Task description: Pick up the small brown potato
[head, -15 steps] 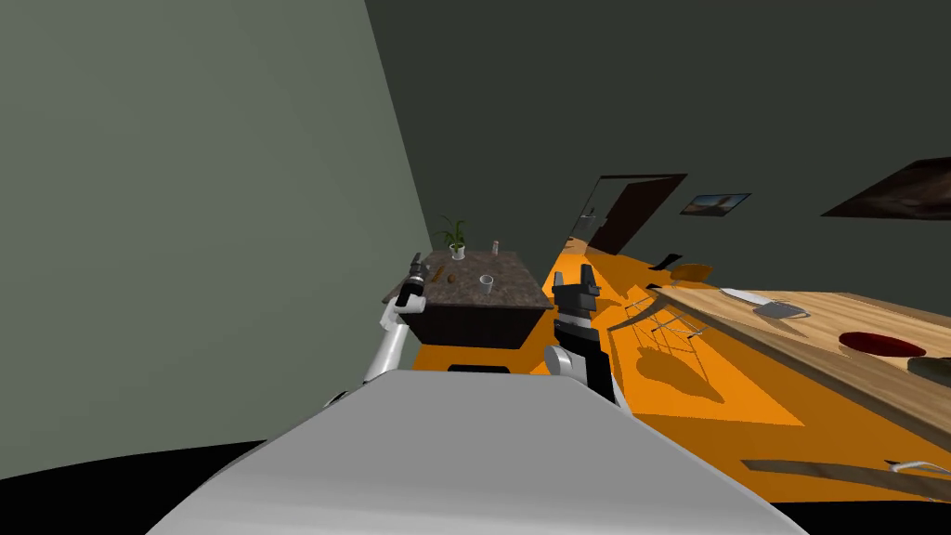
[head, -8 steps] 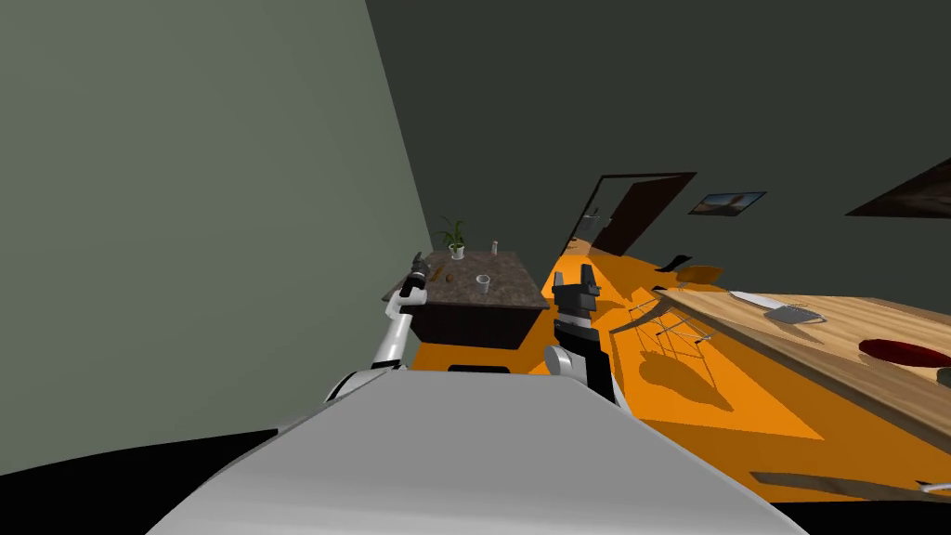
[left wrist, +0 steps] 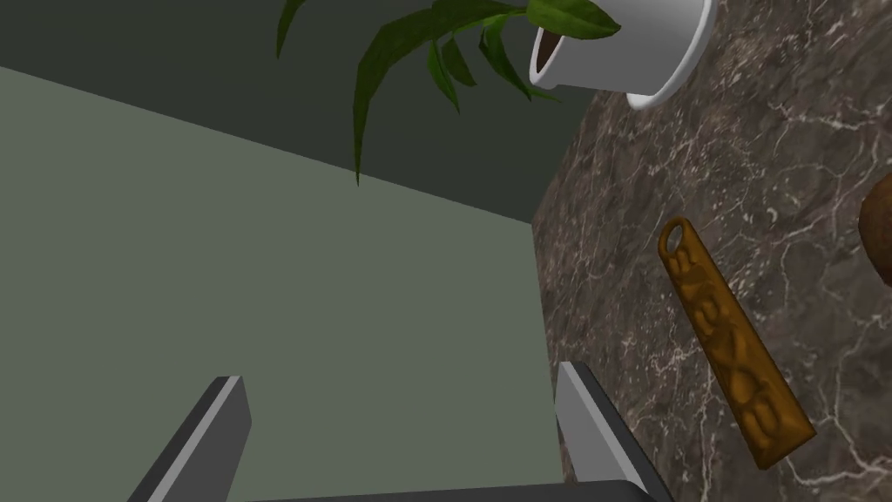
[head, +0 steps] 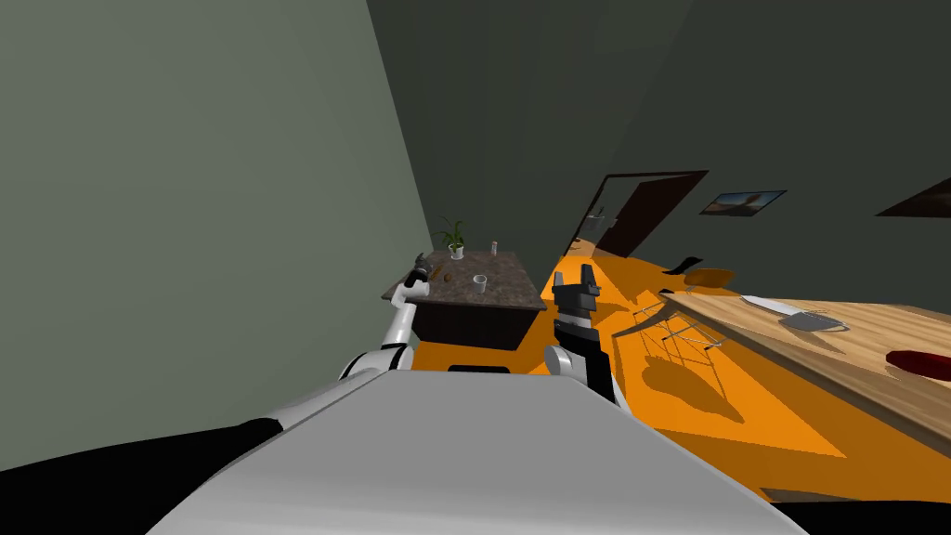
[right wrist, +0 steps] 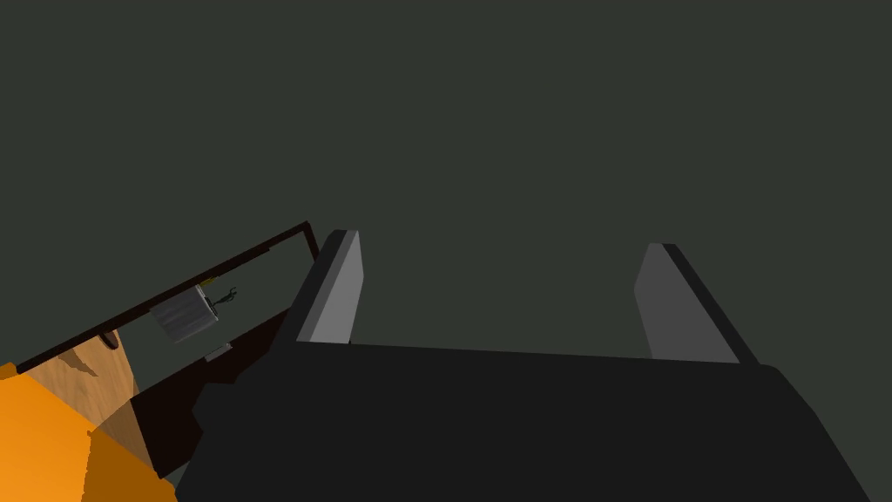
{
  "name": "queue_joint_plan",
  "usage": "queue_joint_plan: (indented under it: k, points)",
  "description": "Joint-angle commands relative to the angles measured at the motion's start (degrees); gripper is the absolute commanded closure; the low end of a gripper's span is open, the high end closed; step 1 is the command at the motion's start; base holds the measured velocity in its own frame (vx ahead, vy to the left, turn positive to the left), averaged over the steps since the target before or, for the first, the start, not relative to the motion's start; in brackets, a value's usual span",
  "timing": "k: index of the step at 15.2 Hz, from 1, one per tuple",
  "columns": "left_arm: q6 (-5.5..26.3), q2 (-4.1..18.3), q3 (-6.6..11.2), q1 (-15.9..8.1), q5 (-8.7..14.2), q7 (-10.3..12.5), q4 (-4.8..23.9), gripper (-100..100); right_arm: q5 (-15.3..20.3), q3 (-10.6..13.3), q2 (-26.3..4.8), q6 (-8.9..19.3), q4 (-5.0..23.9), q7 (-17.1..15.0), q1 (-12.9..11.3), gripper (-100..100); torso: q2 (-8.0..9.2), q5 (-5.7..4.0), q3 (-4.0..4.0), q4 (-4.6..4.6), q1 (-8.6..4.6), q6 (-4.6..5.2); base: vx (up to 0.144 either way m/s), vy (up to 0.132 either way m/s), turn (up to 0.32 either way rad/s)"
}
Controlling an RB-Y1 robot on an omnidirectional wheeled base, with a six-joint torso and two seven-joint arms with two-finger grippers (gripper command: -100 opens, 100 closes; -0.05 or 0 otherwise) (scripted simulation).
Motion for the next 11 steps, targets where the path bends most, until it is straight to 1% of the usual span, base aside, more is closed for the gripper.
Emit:
queue_joint_plan:
  k: [1, 2, 3, 4, 5, 6, 7, 8, 9, 10, 11]
  points:
    - [1.4, -0.2, 0.88, -1.9, -0.3, 1.0, 2.9, -100, 0.0, 0.0, 0.0, 0.0, 0.0, 0.0, 0.0, 0, 0.00, 0.00, 0.00, 0.00, 0.00, 0.00, 0.010, -0.051, 0.048]
    - [1.4, -0.2, 0.88, -1.9, -0.3, 1.0, 3.1, -100, 0.0, 0.0, 0.0, 0.0, 0.0, 0.0, 0.0, 0, -0.02, 0.01, -0.01, -0.01, 0.01, 0.00, 0.008, -0.036, 0.015]
    - [3.4, -0.4, 1.97, -4.3, -0.4, 2.3, 5.2, -100, 0.0, 0.0, 0.0, 0.0, 0.0, 0.0, 0.0, 0, -0.01, 0.01, -0.01, -0.01, 0.05, 0.00, 0.012, -0.046, 0.037]
    - [3.4, -0.4, 1.97, -4.3, -0.4, 2.3, 6.2, -100, 0.0, 0.0, 0.0, 0.0, 0.0, 0.0, 0.0, 0, -0.03, 0.01, -0.02, -0.01, 0.04, 0.00, 0.015, -0.054, 0.042]
    - [3.4, -0.4, 1.97, -4.3, -0.4, 2.3, 6.2, -100, 0.0, 0.0, 0.0, 0.0, 0.0, 0.0, 0.0, 0, -0.04, 0.01, -0.02, -0.02, 0.03, 0.00, 0.009, -0.039, 0.019]
    - [5.4, -0.5, 3.04, -6.5, -0.5, 3.5, 7.8, -100, 0.0, 0.0, 0.0, 0.0, 0.0, 0.0, 0.0, 0, -0.02, 0.01, -0.02, -0.01, 0.06, 0.00, 0.014, -0.037, 0.042]
    - [5.4, -0.5, 3.04, -6.5, -0.5, 3.5, 9.1, -100, 0.0, 0.0, 0.0, 0.0, 0.0, 0.0, 0.0, 0, -0.04, 0.02, -0.02, -0.01, 0.07, 0.00, 0.018, -0.043, 0.041]
    - [7.3, -0.7, 4.08, -8.6, -0.5, 4.7, 10.6, -100, 0.0, 0.0, 0.0, 0.0, 0.0, 0.0, 0.0, 0, -0.05, 0.02, -0.03, -0.02, 0.07, -0.01, 0.026, -0.053, 0.051]
    - [7.3, -0.7, 4.08, -8.6, -0.5, 4.7, 11.8, -100, 0.0, 0.0, 0.0, 0.0, 0.0, 0.0, 0.0, 0, -0.08, 0.01, -0.04, -0.02, 0.04, 0.00, 0.032, -0.056, 0.034]
    - [7.3, -0.7, 4.08, -8.6, -0.5, 4.7, 12.3, -100, 0.0, 0.0, 0.0, 0.0, 0.0, 0.0, 0.0, 0, -0.10, 0.01, -0.06, -0.03, 0.02, 0.00, 0.022, -0.038, 0.011]
    - [9.1, -0.9, 5.10, -10.6, -0.6, 5.8, 14.2, -100, 0.0, 0.0, 0.0, 0.0, 0.0, 0.0, 0.0, 0, -0.09, 0.02, -0.06, -0.03, 0.05, 0.01, 0.022, -0.033, 0.024]
